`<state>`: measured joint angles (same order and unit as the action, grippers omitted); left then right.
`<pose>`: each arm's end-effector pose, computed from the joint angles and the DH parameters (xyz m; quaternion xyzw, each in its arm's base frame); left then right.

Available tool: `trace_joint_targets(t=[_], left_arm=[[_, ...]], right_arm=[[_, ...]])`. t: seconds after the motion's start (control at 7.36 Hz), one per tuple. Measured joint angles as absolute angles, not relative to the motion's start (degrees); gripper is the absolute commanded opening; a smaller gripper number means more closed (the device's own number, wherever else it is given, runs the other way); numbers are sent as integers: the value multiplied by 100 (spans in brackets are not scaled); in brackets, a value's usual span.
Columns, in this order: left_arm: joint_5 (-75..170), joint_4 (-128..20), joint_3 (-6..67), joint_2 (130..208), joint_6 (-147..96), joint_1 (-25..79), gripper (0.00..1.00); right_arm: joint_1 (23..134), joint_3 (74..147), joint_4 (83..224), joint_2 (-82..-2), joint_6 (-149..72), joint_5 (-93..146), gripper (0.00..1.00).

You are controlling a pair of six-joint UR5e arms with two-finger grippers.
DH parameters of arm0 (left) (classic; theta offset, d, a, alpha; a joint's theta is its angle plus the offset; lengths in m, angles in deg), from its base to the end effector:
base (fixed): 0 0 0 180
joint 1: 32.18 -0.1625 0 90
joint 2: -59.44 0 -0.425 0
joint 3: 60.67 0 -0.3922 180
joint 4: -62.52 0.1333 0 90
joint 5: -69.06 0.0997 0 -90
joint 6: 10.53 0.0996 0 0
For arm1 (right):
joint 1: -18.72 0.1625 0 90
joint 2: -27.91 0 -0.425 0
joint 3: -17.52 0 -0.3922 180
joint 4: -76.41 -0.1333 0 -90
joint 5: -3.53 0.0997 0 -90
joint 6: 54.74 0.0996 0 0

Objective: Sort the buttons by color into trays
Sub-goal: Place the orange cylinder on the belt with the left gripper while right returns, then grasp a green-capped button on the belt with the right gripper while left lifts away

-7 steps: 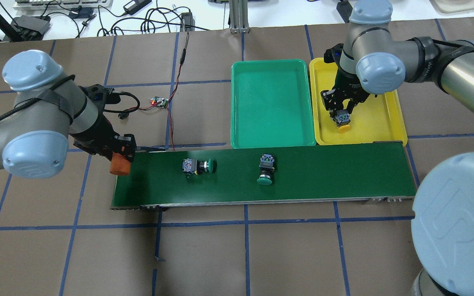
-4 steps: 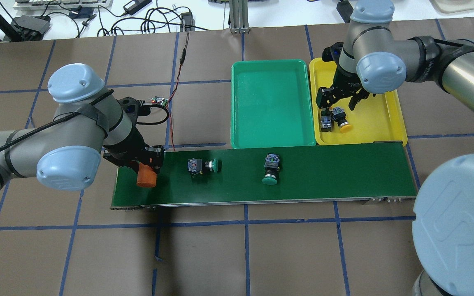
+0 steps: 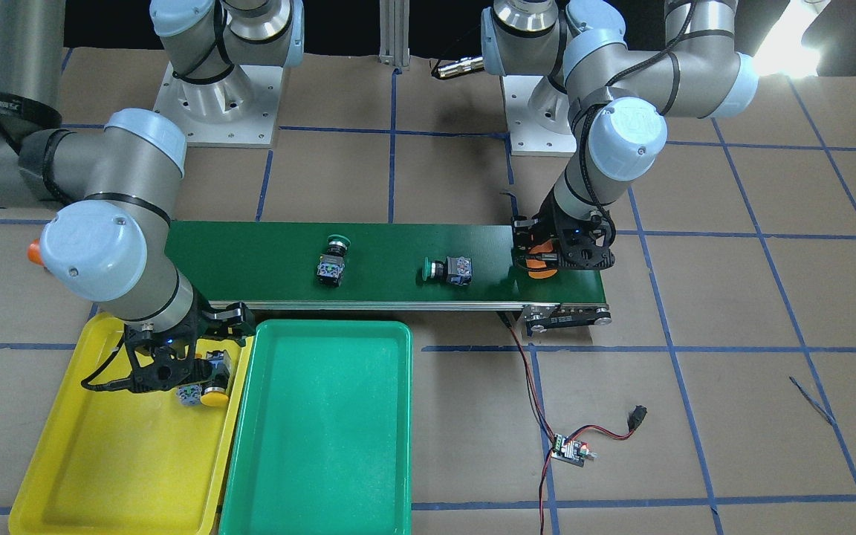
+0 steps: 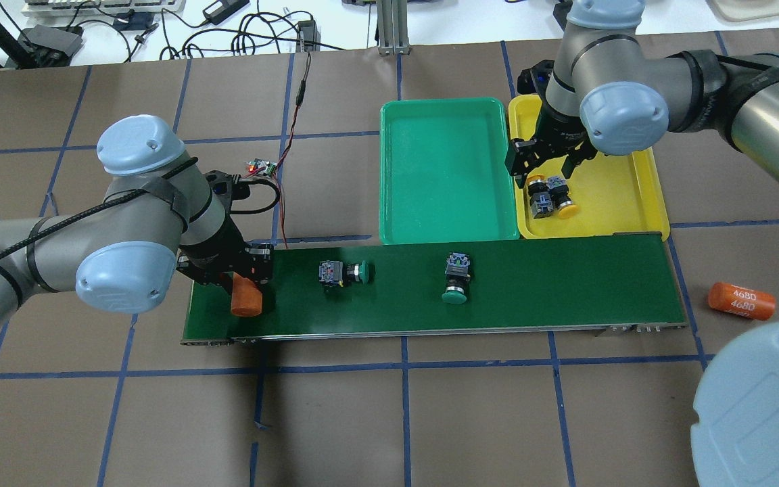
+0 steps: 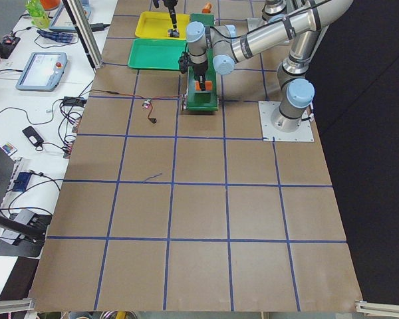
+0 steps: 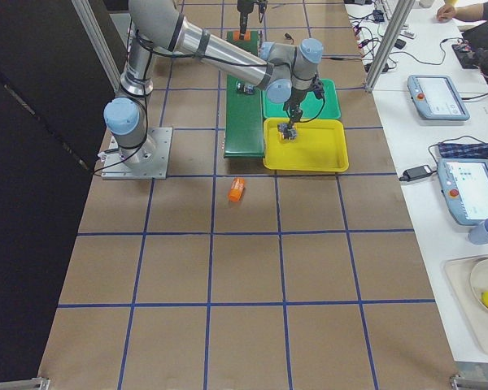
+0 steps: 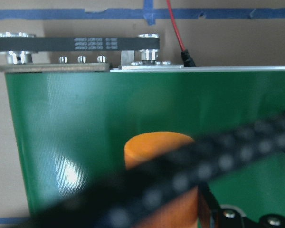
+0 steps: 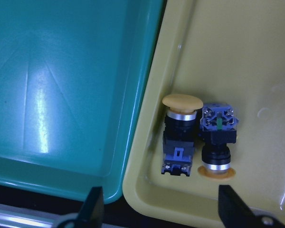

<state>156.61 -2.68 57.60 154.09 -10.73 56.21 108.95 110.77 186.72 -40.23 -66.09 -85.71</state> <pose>-0.1249 -0.4520 0.2604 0.0173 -0.9971 -0.0705 0.0222 0.1370 -0.6039 0.2829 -0.1005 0.9940 0.0410 0.0107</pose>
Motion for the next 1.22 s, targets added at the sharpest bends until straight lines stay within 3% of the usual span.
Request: trace_joint_targets(t=[0.68, 1.22], left_arm=[[15808, -532, 5095, 15269, -1125, 5593, 100], [15814, -2136, 3444, 14981, -1142, 5572, 100]], right_arm=[[11595, 12113, 18696, -4957, -5125, -8600, 85], [11787, 12485, 18715, -5084, -4646, -8542, 84]])
